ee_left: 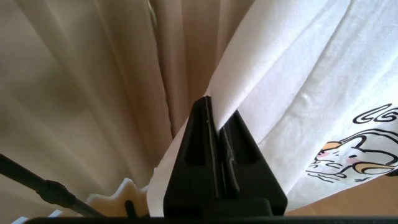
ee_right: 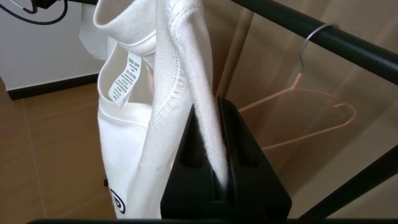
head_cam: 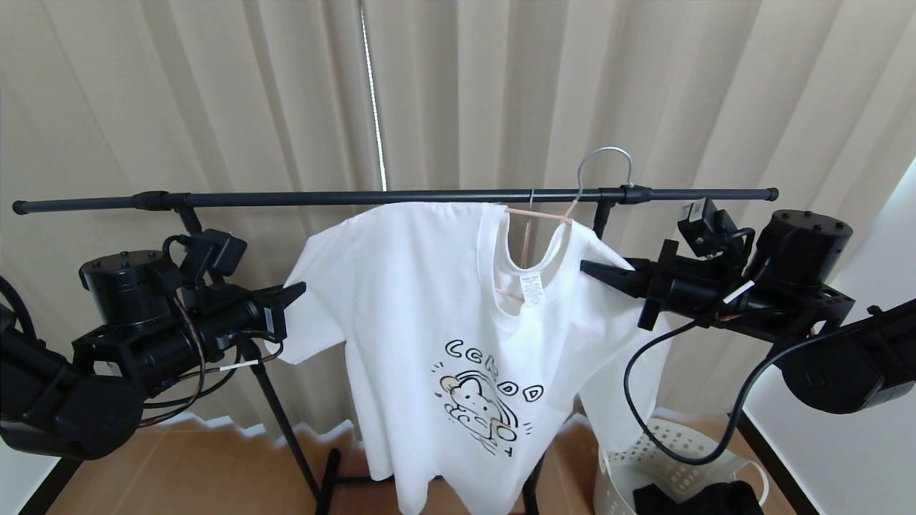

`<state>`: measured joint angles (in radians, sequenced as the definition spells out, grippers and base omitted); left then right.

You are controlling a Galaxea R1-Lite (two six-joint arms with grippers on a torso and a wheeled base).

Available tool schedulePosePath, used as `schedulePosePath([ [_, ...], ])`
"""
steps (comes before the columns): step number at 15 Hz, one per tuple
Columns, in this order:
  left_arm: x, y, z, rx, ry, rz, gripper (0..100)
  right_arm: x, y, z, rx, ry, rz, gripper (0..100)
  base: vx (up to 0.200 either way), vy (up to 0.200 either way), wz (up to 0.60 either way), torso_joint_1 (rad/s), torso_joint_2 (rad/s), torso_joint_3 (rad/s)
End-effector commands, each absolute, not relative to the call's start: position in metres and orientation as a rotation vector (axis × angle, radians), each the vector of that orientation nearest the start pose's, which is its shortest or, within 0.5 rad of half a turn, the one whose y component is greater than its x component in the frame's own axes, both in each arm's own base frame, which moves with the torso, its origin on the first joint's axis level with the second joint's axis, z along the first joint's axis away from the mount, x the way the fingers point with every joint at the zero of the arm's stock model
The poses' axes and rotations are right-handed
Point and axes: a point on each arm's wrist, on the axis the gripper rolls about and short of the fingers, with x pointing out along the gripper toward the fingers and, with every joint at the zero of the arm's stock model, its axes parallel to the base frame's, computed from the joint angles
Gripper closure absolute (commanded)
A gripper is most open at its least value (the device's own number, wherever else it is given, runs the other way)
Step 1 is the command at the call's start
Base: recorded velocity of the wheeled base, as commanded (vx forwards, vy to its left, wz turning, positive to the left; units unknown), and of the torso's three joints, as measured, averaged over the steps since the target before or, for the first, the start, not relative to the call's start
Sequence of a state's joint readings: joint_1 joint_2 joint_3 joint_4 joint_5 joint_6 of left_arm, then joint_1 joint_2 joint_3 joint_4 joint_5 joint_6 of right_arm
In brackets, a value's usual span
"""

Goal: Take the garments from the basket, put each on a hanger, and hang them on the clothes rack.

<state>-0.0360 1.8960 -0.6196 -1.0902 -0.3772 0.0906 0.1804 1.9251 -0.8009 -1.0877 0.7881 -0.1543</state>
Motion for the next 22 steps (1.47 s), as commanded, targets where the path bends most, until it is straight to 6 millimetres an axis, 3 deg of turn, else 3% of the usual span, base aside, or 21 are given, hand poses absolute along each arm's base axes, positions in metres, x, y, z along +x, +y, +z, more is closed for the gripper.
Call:
schedulePosePath([
  [1, 0.3177, -0.0195, 0.1199, 0.057, 0.167, -0.419, 100, 0.3344, 0.0764, 0.1553, -0.134, -0.046, 0.966, 100, 0.0, 0.0, 0.0, 0.0, 0.0, 0.0],
  [20, 0.3192, -0.0186, 0.1145, 0.063, 0.171, -0.419, 100, 0.3376, 0.0681, 0.1595, -0.115, -0.05, 0.958, 100, 0.0, 0.0, 0.0, 0.0, 0.0, 0.0],
  [21, 0.3197, -0.0186, 0.1141, 0.063, 0.152, -0.418, 0, 0.3376, 0.0681, 0.1595, -0.115, -0.05, 0.958, 100, 0.0, 0.0, 0.0, 0.0, 0.0, 0.0],
  [22, 0.3198, -0.0196, 0.1146, 0.064, 0.142, -0.419, 0, 0.3376, 0.0681, 0.1595, -0.115, -0.05, 0.958, 100, 0.0, 0.0, 0.0, 0.0, 0.0, 0.0],
])
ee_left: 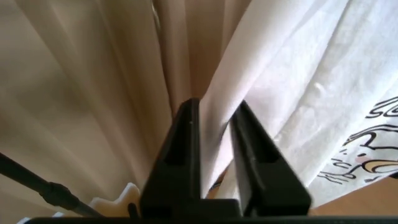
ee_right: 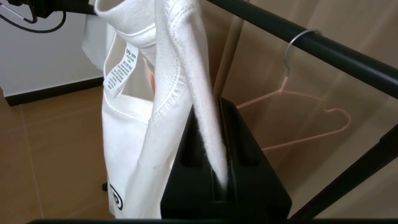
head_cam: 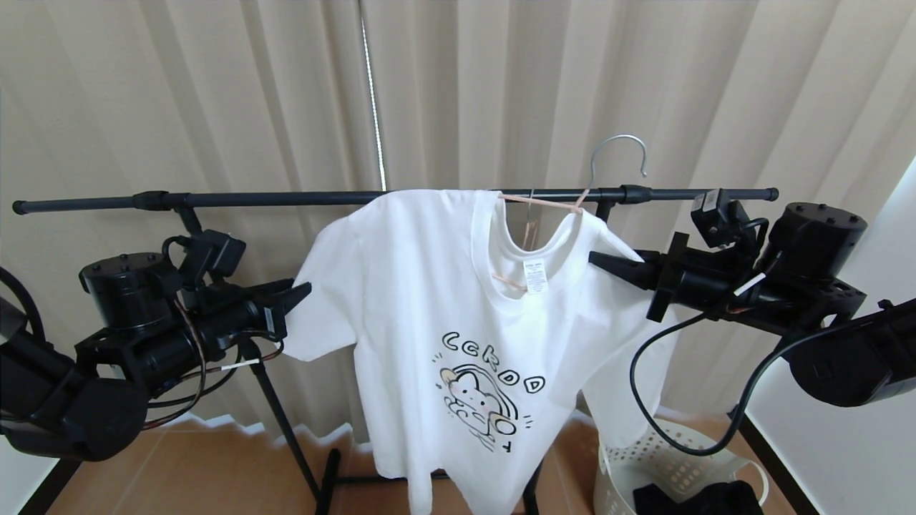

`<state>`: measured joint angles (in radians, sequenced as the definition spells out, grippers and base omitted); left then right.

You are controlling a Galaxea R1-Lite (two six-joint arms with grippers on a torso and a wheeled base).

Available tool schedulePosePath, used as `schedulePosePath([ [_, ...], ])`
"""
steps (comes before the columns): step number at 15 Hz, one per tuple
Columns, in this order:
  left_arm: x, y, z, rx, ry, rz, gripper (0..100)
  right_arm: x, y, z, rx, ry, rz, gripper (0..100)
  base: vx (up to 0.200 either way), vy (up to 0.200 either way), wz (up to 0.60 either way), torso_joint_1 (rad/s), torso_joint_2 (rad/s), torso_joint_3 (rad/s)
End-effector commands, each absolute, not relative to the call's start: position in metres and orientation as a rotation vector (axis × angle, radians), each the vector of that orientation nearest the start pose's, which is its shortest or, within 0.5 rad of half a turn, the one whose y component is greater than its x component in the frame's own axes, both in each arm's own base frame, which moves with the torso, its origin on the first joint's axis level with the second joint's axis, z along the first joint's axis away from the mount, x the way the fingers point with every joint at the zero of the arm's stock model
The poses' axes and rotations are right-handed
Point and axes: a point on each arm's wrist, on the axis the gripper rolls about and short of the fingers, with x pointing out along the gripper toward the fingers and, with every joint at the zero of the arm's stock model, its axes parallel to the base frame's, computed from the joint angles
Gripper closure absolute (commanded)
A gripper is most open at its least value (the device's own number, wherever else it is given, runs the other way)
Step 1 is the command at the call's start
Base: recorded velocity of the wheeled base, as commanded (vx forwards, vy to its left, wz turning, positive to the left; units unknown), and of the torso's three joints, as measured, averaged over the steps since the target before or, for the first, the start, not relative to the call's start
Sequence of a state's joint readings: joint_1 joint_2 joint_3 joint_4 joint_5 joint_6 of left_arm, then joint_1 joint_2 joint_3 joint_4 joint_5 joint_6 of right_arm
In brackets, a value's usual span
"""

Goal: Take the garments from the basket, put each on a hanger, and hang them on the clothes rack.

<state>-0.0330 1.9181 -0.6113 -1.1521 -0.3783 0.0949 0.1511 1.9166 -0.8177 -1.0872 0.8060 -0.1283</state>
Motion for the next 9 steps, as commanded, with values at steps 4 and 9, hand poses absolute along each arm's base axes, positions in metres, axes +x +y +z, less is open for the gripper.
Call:
schedulePosePath([
  [4, 0.317, -0.02, 0.117, 0.057, 0.137, -0.429, 0, 0.337, 0.071, 0.155, -0.109, -0.034, 0.967, 100, 0.0, 0.0, 0.0, 0.0, 0.0, 0.0],
  [9, 0.285, -0.024, 0.158, -0.06, 0.058, -0.577, 0, 0.336, 0.086, 0.138, -0.096, 0.015, 1.025, 100, 0.0, 0.0, 0.0, 0.0, 0.0, 0.0],
])
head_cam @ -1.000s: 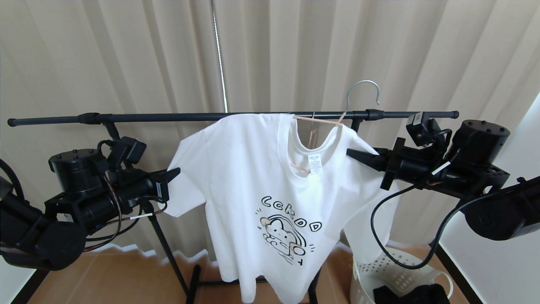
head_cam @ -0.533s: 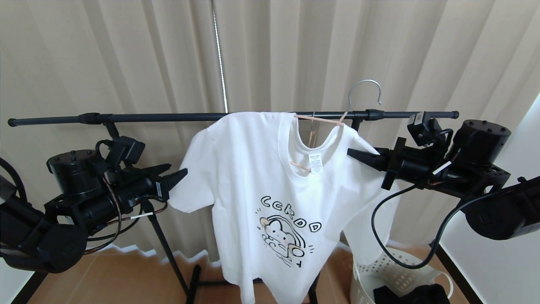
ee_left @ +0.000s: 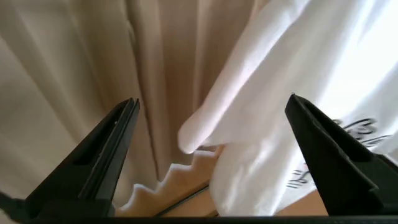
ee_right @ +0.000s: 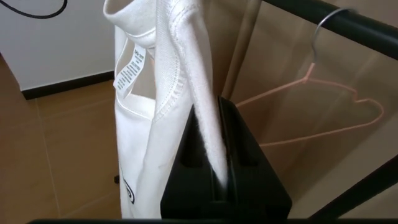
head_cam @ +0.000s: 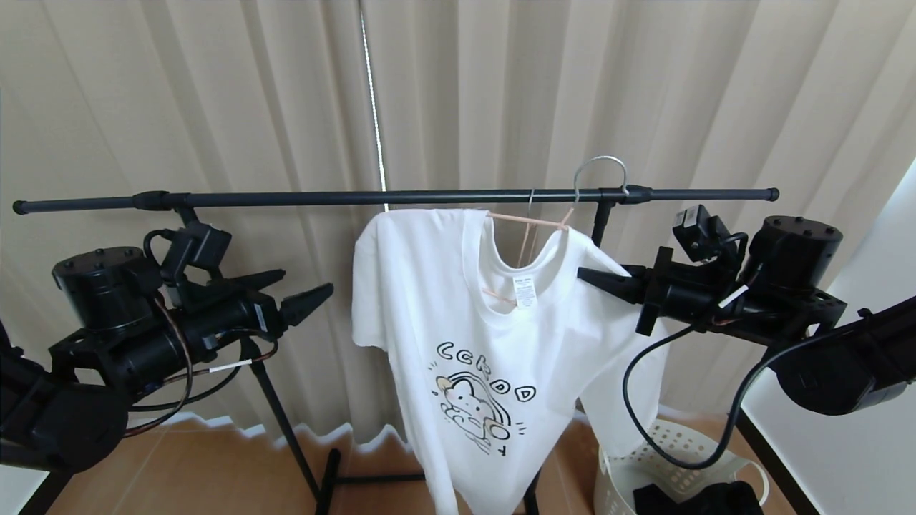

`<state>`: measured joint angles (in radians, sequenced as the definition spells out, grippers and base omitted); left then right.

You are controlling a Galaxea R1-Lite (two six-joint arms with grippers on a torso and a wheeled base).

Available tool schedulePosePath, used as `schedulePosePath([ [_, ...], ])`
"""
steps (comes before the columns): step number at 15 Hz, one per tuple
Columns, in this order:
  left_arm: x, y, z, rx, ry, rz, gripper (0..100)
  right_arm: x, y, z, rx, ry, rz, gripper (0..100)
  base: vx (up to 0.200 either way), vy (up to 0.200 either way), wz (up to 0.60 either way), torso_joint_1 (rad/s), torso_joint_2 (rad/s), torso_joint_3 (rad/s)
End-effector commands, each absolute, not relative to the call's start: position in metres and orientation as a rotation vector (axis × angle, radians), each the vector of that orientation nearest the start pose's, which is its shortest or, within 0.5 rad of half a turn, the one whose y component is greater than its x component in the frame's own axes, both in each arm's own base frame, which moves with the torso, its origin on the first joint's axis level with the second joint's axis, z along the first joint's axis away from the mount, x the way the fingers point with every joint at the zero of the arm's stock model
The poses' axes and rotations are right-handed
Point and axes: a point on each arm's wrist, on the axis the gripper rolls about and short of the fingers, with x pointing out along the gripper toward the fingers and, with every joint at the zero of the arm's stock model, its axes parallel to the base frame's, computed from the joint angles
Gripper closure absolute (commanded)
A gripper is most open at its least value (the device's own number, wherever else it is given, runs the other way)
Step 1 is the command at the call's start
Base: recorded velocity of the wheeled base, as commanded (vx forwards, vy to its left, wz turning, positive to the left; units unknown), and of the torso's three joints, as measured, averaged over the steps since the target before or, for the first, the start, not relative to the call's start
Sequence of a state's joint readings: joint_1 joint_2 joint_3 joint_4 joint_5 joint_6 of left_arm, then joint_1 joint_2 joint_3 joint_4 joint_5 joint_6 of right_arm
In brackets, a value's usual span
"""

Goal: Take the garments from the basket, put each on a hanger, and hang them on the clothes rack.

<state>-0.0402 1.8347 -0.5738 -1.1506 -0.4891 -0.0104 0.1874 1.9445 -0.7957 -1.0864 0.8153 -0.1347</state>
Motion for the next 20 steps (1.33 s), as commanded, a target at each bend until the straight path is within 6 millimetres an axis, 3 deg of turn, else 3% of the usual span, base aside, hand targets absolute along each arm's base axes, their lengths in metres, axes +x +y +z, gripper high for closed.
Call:
schedulePosePath([
  [1, 0.283, -0.025, 0.161, -0.065, 0.057, -0.58, 0, 0.334, 0.088, 0.137, -0.094, 0.02, 1.043, 100, 0.0, 0.0, 0.0, 0.0, 0.0, 0.0],
  [6, 0.236, -0.046, 0.213, -0.109, 0.13, -0.674, 0, 0.33, 0.099, 0.121, -0.073, 0.067, 1.136, 100, 0.0, 0.0, 0.0, 0.0, 0.0, 0.0],
  [9, 0.216, -0.054, 0.234, -0.126, 0.228, -0.718, 0, 0.323, 0.107, 0.116, -0.083, 0.079, 1.167, 100, 0.0, 0.0, 0.0, 0.0, 0.0, 0.0],
  [11, 0.217, -0.057, 0.237, -0.126, 0.237, -0.728, 0, 0.322, 0.107, 0.115, -0.089, 0.079, 1.17, 100, 0.0, 0.0, 0.0, 0.0, 0.0, 0.0],
  [13, 0.232, -0.069, 0.251, -0.097, 0.295, -0.762, 0, 0.317, 0.115, 0.111, -0.087, 0.095, 1.196, 100, 0.0, 0.0, 0.0, 0.0, 0.0, 0.0],
  [16, 0.257, -0.077, 0.252, -0.012, 0.391, -0.777, 0, 0.317, 0.115, 0.106, -0.099, 0.099, 1.199, 100, 0.0, 0.0, 0.0, 0.0, 0.0, 0.0],
  [20, 0.284, -0.106, 0.259, 0.085, 0.506, -0.865, 0, 0.313, 0.122, 0.103, -0.101, 0.107, 1.224, 100, 0.0, 0.0, 0.0, 0.0, 0.0, 0.0],
])
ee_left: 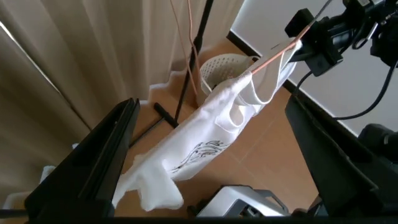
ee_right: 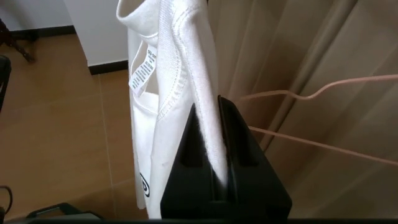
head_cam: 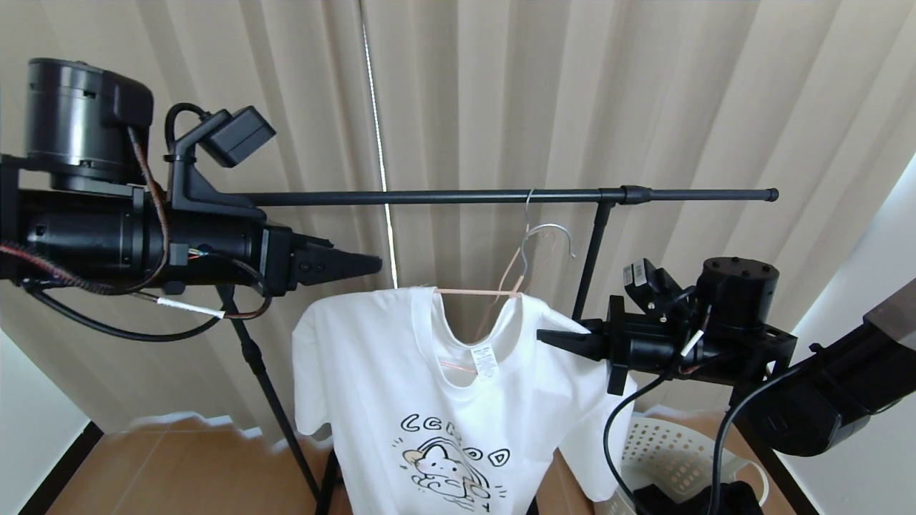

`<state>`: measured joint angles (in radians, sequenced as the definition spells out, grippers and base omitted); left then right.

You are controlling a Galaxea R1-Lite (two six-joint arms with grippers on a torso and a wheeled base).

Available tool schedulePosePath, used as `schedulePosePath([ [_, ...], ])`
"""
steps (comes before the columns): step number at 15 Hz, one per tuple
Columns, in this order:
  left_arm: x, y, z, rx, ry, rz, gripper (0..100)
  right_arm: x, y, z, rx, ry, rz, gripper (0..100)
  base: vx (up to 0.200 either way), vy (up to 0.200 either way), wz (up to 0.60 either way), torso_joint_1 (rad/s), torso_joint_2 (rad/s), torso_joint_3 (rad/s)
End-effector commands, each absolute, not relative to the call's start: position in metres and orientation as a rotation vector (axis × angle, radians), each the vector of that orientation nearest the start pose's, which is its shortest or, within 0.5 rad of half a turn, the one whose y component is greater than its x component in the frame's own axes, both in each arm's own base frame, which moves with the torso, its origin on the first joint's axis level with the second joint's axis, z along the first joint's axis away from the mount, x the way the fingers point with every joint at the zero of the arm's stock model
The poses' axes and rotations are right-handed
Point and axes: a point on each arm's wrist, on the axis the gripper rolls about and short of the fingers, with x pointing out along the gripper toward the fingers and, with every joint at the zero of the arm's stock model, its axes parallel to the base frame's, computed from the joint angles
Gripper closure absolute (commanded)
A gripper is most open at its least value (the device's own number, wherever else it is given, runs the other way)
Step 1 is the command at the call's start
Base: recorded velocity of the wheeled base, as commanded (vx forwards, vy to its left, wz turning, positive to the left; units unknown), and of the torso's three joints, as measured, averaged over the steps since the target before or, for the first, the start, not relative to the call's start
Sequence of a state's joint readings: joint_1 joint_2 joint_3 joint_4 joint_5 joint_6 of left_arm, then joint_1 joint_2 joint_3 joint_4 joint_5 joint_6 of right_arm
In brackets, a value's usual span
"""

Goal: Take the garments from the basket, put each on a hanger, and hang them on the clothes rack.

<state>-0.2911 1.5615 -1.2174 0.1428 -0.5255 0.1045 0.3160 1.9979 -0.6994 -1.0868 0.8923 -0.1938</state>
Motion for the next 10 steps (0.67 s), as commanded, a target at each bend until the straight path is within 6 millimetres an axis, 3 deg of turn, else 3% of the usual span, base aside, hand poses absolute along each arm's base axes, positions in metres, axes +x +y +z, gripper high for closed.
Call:
schedulePosePath([
  [1, 0.291, -0.109, 0.258, 0.143, 0.534, -0.879, 0, 0.313, 0.122, 0.103, -0.114, 0.099, 1.226, 100, 0.0, 0.0, 0.0, 0.0, 0.0, 0.0],
  [10, 0.31, -0.137, 0.258, 0.473, 0.602, -1.096, 0, 0.31, 0.125, 0.103, -0.134, 0.088, 1.236, 100, 0.0, 0.0, 0.0, 0.0, 0.0, 0.0],
])
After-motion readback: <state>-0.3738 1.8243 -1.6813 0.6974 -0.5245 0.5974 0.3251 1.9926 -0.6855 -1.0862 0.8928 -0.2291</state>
